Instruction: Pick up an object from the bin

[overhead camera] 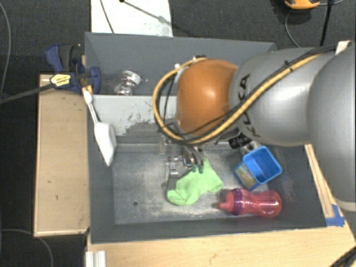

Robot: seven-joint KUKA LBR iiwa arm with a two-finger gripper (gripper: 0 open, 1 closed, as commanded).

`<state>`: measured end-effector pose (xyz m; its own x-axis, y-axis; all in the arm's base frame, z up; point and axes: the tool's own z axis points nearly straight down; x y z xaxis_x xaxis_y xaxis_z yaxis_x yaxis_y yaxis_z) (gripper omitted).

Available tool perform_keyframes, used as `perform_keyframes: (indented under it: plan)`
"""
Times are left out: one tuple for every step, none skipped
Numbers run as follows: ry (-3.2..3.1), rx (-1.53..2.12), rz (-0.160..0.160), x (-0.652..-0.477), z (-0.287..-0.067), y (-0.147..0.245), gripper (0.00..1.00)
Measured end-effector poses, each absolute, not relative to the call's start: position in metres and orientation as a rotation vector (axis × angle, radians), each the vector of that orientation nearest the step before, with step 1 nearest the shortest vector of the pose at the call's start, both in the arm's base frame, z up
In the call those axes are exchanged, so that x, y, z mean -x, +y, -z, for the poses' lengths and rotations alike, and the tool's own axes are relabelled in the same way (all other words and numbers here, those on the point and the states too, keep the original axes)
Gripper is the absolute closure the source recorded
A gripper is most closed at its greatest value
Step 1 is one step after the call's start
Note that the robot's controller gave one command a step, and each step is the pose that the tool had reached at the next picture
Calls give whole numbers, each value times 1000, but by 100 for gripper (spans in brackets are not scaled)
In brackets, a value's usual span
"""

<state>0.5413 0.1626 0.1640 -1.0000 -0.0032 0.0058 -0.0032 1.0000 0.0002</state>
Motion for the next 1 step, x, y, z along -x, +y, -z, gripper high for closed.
perform_keyframes:
  plan:
    - [-3144,2,2,-543,-169,162,0]
